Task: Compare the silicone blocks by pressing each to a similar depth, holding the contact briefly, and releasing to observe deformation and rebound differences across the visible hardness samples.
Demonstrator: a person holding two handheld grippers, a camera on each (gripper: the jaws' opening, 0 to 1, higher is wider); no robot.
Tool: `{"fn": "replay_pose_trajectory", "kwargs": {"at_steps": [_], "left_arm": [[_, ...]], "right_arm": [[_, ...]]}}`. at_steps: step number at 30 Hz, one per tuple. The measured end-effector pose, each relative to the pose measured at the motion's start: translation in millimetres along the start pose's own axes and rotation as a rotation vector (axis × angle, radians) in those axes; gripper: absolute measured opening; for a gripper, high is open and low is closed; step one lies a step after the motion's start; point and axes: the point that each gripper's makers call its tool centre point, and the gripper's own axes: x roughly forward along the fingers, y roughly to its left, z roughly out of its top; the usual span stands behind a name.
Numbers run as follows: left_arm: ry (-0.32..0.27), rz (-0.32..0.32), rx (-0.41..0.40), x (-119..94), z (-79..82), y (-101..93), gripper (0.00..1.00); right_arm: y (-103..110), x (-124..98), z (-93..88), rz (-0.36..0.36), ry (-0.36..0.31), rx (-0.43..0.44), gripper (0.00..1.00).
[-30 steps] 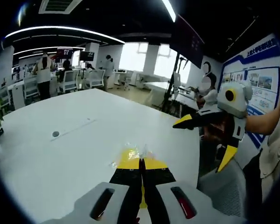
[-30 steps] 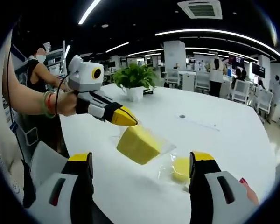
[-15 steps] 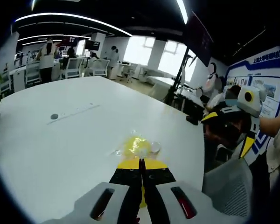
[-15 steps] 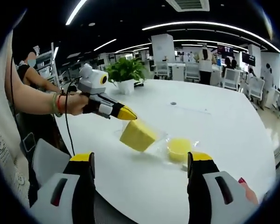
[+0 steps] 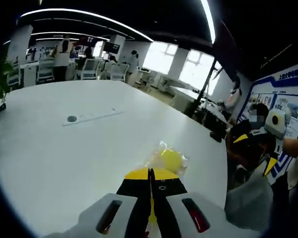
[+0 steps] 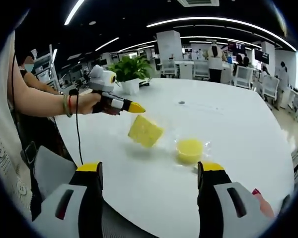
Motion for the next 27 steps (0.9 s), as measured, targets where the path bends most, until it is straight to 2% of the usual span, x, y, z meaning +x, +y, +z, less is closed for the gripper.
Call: {"fn": "replay_pose_trajectory", "kwargs": {"at_steps": [5,7,11,19,27], "left_arm": [[-0.017,0.043,-0.079,-1,-7.1,30.4,0.0],[-0.021,0.044,-0.088,-1,-9.6,38.2,0.0],[0.01,0.074,-0.087,0,-21.0,57.4,0.0],[0.029,0.079,-0.111,9,-28.4,73.9,0.0],[0.087,0.101,-0.107,25,-40.1,92.4,0.0]], "right_arm": [[4,4,-8.1,0.005,0.022,0.015,0.72],[4,7,-11.3,0.005,0.032,0.02,0.71],[5,12,-16.4,0.01,0.053,0.035,0.7],[6,18,-13.9,0.019,0.067,0.038,0.7],[7,20,-15.0,0.02,0.077,0.041,0.7]]}}
